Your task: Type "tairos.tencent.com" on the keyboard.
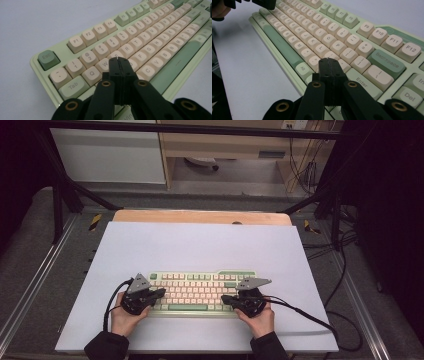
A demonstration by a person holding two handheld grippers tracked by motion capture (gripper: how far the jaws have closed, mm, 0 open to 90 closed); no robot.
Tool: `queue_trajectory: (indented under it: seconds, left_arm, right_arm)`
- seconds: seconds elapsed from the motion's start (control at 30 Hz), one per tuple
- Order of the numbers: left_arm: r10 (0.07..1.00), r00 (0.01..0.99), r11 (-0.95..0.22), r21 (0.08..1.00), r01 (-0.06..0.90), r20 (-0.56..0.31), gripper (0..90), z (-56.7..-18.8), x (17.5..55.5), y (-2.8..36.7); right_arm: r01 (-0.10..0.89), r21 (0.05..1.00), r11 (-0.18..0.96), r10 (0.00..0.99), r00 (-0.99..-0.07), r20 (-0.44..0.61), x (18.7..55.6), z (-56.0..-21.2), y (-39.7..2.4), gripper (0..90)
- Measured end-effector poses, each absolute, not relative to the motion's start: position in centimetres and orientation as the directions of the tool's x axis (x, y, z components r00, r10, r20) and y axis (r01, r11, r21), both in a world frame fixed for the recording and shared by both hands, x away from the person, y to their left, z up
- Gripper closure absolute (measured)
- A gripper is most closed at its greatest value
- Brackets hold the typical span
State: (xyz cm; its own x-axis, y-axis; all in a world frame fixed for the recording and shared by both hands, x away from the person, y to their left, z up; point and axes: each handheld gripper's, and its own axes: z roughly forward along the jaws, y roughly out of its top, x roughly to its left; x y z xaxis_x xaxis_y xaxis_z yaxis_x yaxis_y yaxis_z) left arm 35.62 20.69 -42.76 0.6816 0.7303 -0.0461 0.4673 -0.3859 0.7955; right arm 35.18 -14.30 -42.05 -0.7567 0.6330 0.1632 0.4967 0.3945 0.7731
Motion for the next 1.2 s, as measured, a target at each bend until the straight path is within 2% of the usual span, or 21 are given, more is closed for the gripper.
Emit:
queue_trajectory:
  seconds: [1.2]
  left_arm:
    - [0.718,0.695,-0.408,0.790,0.458,-0.032,90.0,-43.08,35.73,20.07]
  right_arm:
    - [0.489,0.782,0.386,0.629,-0.760,0.164,35.07,-41.81,-14.57,90.0]
